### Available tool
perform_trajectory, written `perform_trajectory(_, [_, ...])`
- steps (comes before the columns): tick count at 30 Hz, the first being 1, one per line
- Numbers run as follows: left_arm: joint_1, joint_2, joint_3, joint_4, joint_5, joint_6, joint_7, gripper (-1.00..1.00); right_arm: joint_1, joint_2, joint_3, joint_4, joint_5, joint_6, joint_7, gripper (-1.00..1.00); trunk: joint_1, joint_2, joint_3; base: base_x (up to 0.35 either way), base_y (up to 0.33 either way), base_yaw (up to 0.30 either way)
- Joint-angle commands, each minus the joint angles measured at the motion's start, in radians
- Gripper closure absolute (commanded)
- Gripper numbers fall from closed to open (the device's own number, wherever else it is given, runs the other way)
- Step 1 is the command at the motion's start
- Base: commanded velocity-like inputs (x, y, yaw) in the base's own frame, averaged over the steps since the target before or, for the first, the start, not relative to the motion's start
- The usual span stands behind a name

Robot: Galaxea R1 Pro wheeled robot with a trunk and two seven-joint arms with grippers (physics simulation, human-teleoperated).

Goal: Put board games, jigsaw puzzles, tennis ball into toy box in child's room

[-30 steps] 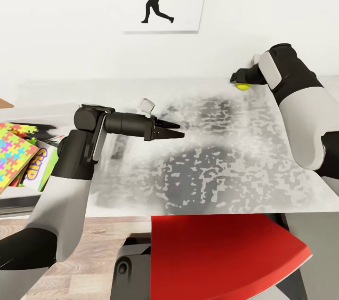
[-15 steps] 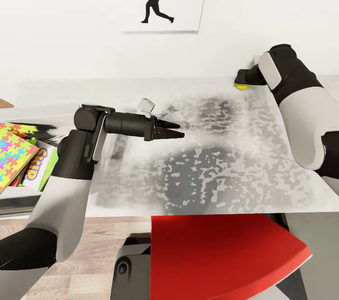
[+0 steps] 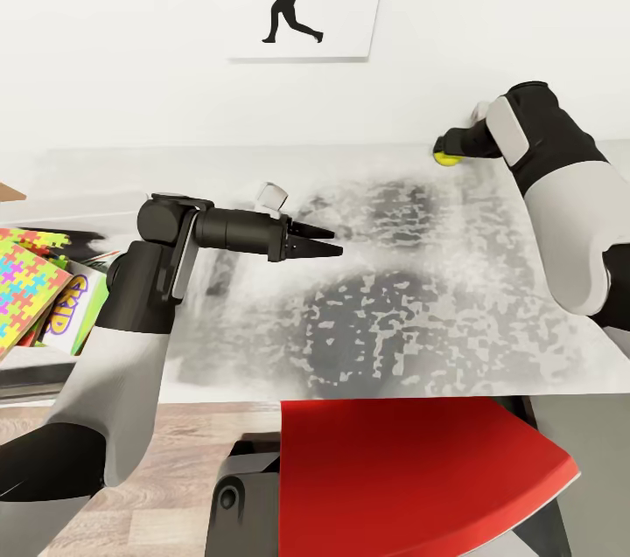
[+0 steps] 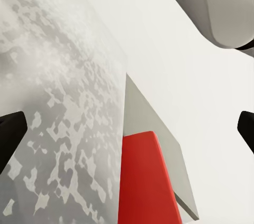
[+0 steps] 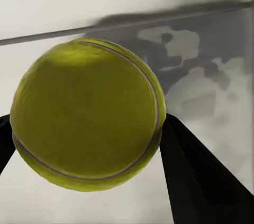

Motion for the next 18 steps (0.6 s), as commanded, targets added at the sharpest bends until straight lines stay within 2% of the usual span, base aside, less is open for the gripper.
perform_trajectory(1, [-0.001, 0.0, 0.0, 0.0, -0.003, 0.011, -0.005, -1.0, -0.001, -0.002, 0.008, -0.001, -0.015, 0.003, -0.01, 1.0, 0.001, -0.002, -0.001, 0.0, 0.0, 0.0])
perform_trajectory(13, [-0.001, 0.001, 0.003, 0.003, -0.002, 0.011, -0.007, -1.0, 0.001, -0.002, 0.008, -0.01, -0.016, 0.002, -0.006, 1.0, 0.001, -0.002, -0.001, -0.001, 0.0, 0.0])
perform_trajectory(18, [-0.001, 0.001, 0.003, 0.003, -0.002, 0.011, -0.007, -1.0, 0.002, -0.002, 0.008, -0.011, -0.018, 0.003, -0.005, 1.0, 0.001, -0.002, -0.001, -0.158, 0.0, 0.0])
